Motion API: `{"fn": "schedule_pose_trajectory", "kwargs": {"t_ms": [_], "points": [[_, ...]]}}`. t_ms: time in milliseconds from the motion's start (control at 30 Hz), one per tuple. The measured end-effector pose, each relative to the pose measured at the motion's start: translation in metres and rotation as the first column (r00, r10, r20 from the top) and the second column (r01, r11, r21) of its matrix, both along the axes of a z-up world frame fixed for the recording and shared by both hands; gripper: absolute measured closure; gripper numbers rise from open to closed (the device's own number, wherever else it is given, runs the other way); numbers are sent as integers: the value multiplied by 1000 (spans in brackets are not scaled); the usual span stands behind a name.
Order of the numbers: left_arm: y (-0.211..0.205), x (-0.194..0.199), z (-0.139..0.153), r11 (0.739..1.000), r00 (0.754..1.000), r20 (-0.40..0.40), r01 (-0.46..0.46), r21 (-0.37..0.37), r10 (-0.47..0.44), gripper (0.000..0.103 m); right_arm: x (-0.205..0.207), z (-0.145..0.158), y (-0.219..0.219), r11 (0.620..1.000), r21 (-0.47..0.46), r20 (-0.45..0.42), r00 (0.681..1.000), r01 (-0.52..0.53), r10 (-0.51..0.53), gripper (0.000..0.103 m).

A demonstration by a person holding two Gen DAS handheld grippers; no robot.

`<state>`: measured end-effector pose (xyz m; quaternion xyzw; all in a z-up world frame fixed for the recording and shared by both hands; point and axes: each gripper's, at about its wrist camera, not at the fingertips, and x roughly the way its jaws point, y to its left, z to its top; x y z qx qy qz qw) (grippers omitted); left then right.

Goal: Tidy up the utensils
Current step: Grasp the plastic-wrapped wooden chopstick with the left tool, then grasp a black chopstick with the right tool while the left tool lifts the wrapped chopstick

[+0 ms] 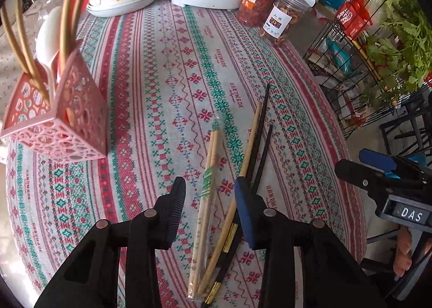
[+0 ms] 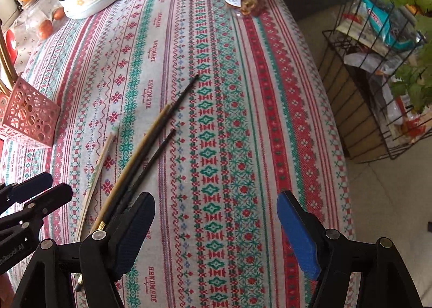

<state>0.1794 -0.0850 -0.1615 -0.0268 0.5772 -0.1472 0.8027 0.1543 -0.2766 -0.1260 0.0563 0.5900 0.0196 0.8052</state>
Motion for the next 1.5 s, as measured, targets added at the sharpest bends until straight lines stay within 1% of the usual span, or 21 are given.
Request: {"fn": "schedule_pose_trajectory", "kwargs": {"t_ms": [67, 267, 400, 533, 567, 633, 667, 800, 933, 1100, 1200, 1300, 1333, 1400, 1433, 1500], "points": [[-10, 7, -4, 1000, 1000, -5, 6, 7, -6, 73, 0, -1, -3, 1000, -2, -2, 1000, 2, -2, 24], [-25, 21, -13, 997, 1000, 12, 16, 70, -17, 79, 1, -3, -7, 1000, -15, -10, 1000, 0, 0, 24], [-27, 30, -24, 995, 1000, -5, 9, 96, -9, 83, 4, -8, -8, 1000, -27, -24, 1000, 1, -2, 23], [-22, 38, -36, 996, 999, -28, -14, 92, 17, 90, 5, -10, -7, 1000, -24, -34, 999, -1, 0, 23], [-21, 39, -35, 996, 1000, -13, -19, 91, 20, 92, 5, -11, -7, 1000, -22, -35, 999, -3, 2, 23], [-19, 41, -37, 995, 1000, -9, -19, 95, 20, 94, 5, -12, -5, 1000, -23, -38, 999, -8, 8, 23], [-17, 40, -36, 995, 1000, -5, -24, 99, 24, 97, 5, -13, -4, 1000, -24, -40, 999, -11, 10, 23], [-10, 29, -21, 997, 1000, 24, 1, 78, -3, 98, 8, -17, 1, 999, -29, -51, 999, -20, 19, 23], [2, 9, 6, 997, 996, 86, 30, 75, -36, 98, 13, -23, 9, 1000, -14, -66, 998, -23, 22, 23], [27, -14, 37, 997, 988, 148, 32, 69, -42, 98, 21, -31, 19, 1000, 21, -90, 996, -13, 15, 23], [47, -30, 51, 998, 983, 181, 28, 49, -36, 98, 25, -36, 26, 999, 36, -103, 995, -5, 9, 23], [69, -44, 58, 1000, 977, 211, 9, 1, -9, 98, 30, -44, 35, 999, 36, -117, 993, -6, 10, 23], [76, -47, 59, 1000, 977, 215, -8, -9, 9, 98, 31, -47, 38, 999, 33, -121, 993, -8, 12, 23], [88, -48, 62, 999, 980, 197, -25, -41, 33, 98, 34, -53, 44, 1000, 23, -132, 991, -12, 15, 23], [92, -49, 64, 998, 979, 201, -27, -58, 38, 98, 36, -56, 46, 1000, 20, -138, 990, -13, 16, 23], [97, -53, 69, 997, 975, 217, -31, -67, 45, 98, 39, -62, 52, 1000, 15, -148, 989, -16, 18, 23]]}}
